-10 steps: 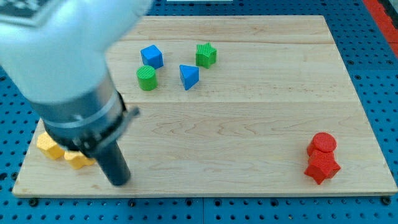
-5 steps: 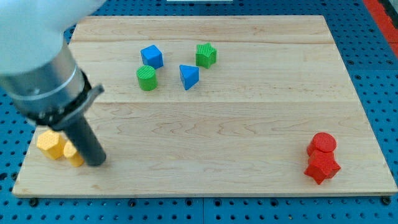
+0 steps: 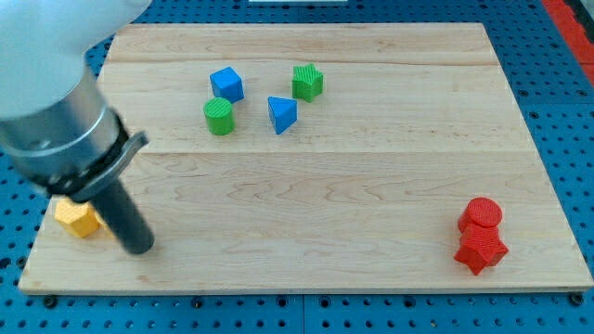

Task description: Place the yellow heart to the left of the blue cube

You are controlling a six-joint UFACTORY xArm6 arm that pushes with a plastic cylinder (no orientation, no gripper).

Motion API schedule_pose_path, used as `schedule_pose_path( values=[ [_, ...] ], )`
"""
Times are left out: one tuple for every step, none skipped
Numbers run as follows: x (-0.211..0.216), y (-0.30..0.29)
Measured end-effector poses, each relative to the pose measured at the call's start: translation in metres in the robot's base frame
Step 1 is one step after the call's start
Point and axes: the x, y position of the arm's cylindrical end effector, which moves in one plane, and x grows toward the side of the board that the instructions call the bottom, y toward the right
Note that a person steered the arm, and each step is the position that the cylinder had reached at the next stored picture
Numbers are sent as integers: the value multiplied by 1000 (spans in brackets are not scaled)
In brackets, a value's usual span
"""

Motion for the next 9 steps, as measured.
schedule_pose_path(
  values=[
    [-43,13],
    [22,27],
    [59,-10],
    [53,-21],
    [10,-21],
    [-32,-25],
    [-13,-35],
    [-13,-66],
    [-57,-65]
  ],
)
